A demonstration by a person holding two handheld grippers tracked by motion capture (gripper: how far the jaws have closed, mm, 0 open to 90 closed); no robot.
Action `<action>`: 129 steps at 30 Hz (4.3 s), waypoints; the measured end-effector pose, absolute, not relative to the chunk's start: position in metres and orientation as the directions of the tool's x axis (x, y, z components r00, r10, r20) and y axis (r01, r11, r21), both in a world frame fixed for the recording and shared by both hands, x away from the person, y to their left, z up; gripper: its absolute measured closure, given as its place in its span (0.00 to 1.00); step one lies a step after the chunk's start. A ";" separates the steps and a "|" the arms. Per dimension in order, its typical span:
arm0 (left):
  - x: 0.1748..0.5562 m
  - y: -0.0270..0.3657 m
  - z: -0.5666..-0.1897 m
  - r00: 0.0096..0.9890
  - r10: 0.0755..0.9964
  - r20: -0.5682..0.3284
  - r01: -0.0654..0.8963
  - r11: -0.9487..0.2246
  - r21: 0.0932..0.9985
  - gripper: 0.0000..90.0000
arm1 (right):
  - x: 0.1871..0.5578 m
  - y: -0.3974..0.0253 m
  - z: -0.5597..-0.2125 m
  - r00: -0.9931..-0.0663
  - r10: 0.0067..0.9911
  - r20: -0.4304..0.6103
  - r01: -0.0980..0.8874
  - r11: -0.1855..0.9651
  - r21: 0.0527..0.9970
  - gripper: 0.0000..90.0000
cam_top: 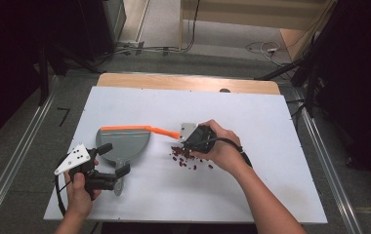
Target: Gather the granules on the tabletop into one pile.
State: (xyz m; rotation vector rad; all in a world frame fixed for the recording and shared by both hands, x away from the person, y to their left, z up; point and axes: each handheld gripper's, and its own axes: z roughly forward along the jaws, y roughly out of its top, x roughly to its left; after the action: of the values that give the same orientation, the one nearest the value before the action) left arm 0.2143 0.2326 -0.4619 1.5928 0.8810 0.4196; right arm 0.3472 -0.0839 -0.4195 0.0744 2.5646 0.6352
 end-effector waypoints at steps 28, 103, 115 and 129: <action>0.216 0.239 -0.462 0.635 0.743 -0.210 0.306 0.007 0.952 0.00 | 0.376 -0.078 -0.461 -0.574 0.667 0.474 0.810 0.380 0.446 0.77; 0.217 0.237 -0.464 0.634 0.744 -0.212 0.316 0.001 0.949 0.00 | 0.412 -0.143 -0.472 -0.376 0.758 0.533 0.911 0.197 0.362 0.76; 0.215 0.234 -0.463 0.636 0.743 -0.207 0.315 -0.006 0.949 0.00 | 0.414 -0.179 -0.469 -0.341 0.809 0.479 0.917 0.173 0.360 0.75; 0.217 0.233 -0.465 0.637 0.742 -0.208 0.320 -0.009 0.947 0.00 | 0.384 -0.187 -0.404 -0.695 0.633 0.341 0.691 0.459 0.558 0.76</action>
State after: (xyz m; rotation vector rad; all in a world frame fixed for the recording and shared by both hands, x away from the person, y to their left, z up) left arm 0.2174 0.2325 -0.4646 1.6012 0.9002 0.4179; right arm 0.3845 -0.1872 -0.4042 1.2527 2.7543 1.1190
